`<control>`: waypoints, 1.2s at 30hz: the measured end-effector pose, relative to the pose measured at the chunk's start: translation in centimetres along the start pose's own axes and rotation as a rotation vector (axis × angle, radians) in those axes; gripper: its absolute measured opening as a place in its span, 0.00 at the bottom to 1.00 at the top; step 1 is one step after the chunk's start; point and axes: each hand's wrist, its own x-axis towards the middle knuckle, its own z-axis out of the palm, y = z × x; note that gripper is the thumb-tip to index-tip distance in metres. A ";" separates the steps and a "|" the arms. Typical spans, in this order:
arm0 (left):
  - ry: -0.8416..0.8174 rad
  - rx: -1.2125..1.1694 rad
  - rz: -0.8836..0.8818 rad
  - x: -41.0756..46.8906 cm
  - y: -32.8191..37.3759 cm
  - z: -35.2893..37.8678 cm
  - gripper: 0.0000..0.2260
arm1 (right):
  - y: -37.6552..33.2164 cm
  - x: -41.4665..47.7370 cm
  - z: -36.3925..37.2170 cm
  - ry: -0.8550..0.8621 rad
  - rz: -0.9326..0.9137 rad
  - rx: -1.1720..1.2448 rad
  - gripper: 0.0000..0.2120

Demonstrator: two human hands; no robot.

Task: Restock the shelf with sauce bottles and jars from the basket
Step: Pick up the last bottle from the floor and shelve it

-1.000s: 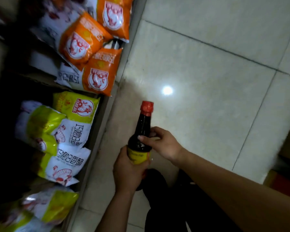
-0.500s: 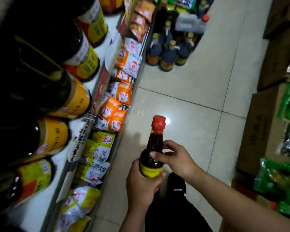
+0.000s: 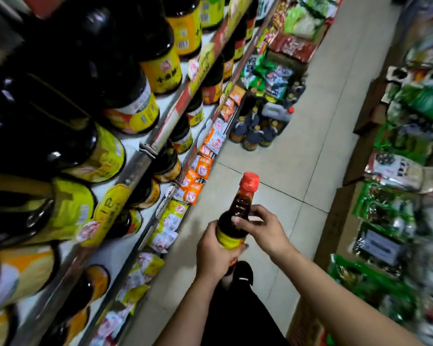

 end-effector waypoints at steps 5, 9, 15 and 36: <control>-0.012 -0.040 0.057 -3.0 2.7 -3.0 0.28 | -3.4 -4.3 0.4 0.041 -0.057 -0.015 0.13; 0.021 -0.042 0.107 -5.8 4.9 -5.4 0.30 | -6.0 -7.7 1.0 0.028 -0.136 -0.010 0.11; 0.119 -0.087 0.190 -9.5 7.2 -8.3 0.32 | -9.7 -11.6 1.4 -0.036 -0.264 -0.070 0.14; 0.791 -0.343 0.072 -26.5 5.2 -16.3 0.24 | -13.6 -23.3 11.4 -0.634 -0.654 -0.355 0.15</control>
